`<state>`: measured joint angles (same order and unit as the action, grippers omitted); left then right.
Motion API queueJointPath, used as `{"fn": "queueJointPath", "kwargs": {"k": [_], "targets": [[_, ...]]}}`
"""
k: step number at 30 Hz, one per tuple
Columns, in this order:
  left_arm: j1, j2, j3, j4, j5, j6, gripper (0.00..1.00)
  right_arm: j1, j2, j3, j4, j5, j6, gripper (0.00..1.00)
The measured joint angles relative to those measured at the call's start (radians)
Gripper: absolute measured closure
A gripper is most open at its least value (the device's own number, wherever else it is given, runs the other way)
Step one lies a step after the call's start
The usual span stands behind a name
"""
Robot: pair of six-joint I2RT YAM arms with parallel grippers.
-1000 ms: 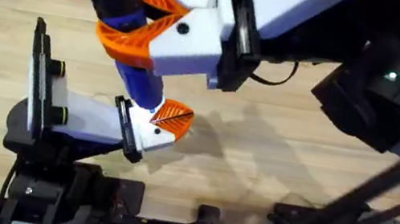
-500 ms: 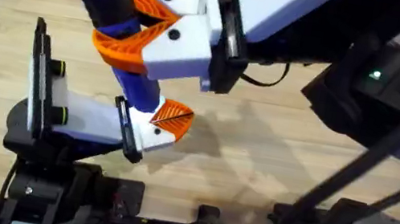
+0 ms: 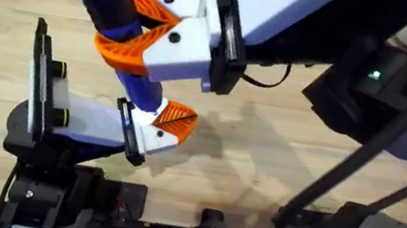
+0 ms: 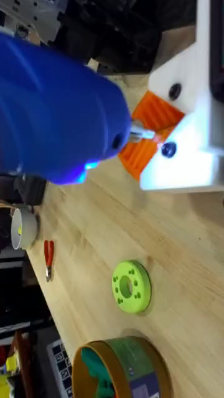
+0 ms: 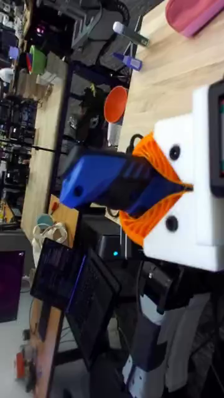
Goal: Pick up the gripper from the table and insert it into the empty holder that is missing its gripper. Then pick up a screw, insert it into the mounting hole, and use the screwdriver to tighten it. Finally, clean up the table by picking up the vegetable and placing it into the bucket.
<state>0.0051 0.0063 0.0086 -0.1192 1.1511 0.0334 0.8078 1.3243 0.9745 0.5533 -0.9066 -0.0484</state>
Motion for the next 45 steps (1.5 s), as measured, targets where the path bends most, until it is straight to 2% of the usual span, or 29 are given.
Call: {"fn": "queueJointPath", "kwargs": {"k": [45], "targets": [[0.0,0.0,0.0,0.0,0.0,0.0,0.981,0.0,0.025,0.0,-0.006,-0.016,-0.05,0.992]]}}
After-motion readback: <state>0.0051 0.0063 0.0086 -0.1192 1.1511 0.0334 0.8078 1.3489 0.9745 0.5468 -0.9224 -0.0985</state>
